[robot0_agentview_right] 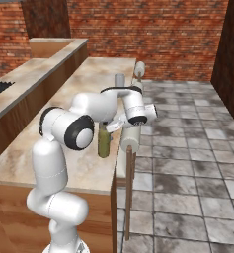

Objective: There is a wine glass and glass cup on the dining counter. Place the wine bottle next to the wine glass and the juice bottle next to the glass cup.

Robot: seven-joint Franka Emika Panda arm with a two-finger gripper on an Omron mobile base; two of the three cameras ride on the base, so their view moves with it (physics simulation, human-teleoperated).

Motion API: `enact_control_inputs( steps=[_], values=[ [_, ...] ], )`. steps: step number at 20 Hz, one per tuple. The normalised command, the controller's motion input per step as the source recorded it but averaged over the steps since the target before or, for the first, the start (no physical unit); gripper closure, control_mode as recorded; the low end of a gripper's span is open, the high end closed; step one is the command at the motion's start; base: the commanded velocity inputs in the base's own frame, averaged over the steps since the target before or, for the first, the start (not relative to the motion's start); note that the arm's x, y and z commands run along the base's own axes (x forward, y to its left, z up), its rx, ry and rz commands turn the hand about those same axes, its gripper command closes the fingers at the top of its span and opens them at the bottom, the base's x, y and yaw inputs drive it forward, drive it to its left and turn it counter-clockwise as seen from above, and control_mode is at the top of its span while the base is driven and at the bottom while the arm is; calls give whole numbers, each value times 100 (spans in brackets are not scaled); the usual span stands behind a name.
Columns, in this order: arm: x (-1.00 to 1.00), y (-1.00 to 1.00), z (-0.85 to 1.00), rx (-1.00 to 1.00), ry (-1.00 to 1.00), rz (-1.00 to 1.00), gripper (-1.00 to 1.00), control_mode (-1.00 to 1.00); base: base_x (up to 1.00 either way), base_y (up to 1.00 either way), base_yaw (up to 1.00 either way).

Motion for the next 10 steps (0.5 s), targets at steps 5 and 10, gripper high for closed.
enact_control_inputs(
  steps=[5, 10],
  values=[
    [0, 2, 0, 0, -2, 0, -100, -100, 0, 0, 0],
    [-3, 1, 0, 0, -5, 0, -100, -100, 0, 0, 0]
  ],
)
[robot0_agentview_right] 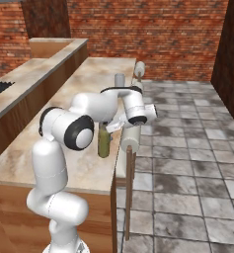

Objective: There is a wine glass and glass cup on the dining counter. Place the wine bottle next to the wine glass and the juice bottle next to the glass cup.

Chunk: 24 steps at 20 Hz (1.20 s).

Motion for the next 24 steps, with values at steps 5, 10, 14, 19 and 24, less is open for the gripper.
enact_control_inputs(
  steps=[5, 10, 14, 19, 24],
  values=[
    [-2, 9, 0, 0, -5, 0, -100, -100, 0, 0, 0],
    [0, 5, 0, -1, -5, 0, -100, -100, 0, 0, 0],
    [0, 1, 0, -3, -2, -1, -100, -100, 0, 0, 0],
    [0, 0, 0, -5, -1, -4, -100, -100, 0, 0, 0],
    [0, 0, 0, -3, 0, -4, -100, -100, 0, 0, 0]
  ],
)
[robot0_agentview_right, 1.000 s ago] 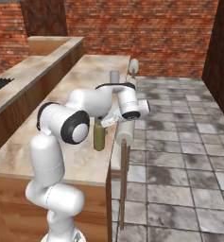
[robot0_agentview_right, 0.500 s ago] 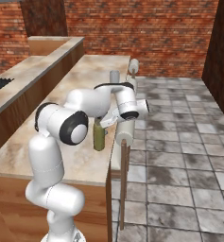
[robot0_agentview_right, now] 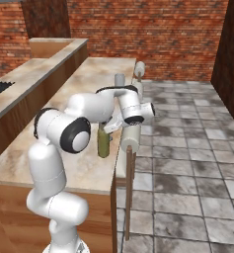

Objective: There is a wine glass and glass cup on the dining counter. Place the wine bottle next to the wine glass and the juice bottle next to the glass cup.

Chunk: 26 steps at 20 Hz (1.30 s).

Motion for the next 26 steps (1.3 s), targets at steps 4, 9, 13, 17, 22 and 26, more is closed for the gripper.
enact_control_inputs(
  steps=[4, 9, 13, 17, 22, 26],
  values=[
    [0, 0, 1, -2, -3, -5, -100, -100, 0, 0, 0],
    [0, 0, 4, -1, -3, -4, -100, -100, 0, 0, 0],
    [-1, 0, 8, -1, -4, -5, -100, -100, 0, 0, 0],
    [-4, 0, 10, 0, -1, -5, -100, -100, 0, 0, 0],
    [-6, 0, 10, 0, 0, -4, -100, -100, 0, 0, 0],
    [-8, -4, 10, 0, 0, -3, -100, -100, 0, 0, 0]
  ],
)
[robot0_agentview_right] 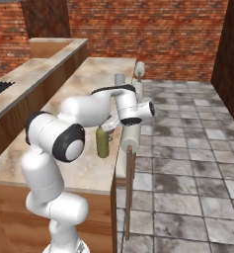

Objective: There is a wine glass and glass cup on the dining counter. Place the wine bottle next to the wine glass and the juice bottle next to the glass cup.

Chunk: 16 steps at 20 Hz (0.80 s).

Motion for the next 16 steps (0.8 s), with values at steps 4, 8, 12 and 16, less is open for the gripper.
enact_control_inputs(
  steps=[4, 8, 12, 16],
  values=[
    [-8, -14, 12, 0, 0, -3, -100, -100, 0, 0, 0],
    [-23, -19, 15, -1, 0, -5, -100, -100, 0, 0, 0],
    [-42, -3, 16, 0, 0, -12, -100, -100, 0, 0, 0],
    [-54, 9, 14, 0, 0, -19, -100, -100, 0, 0, 0]
  ],
)
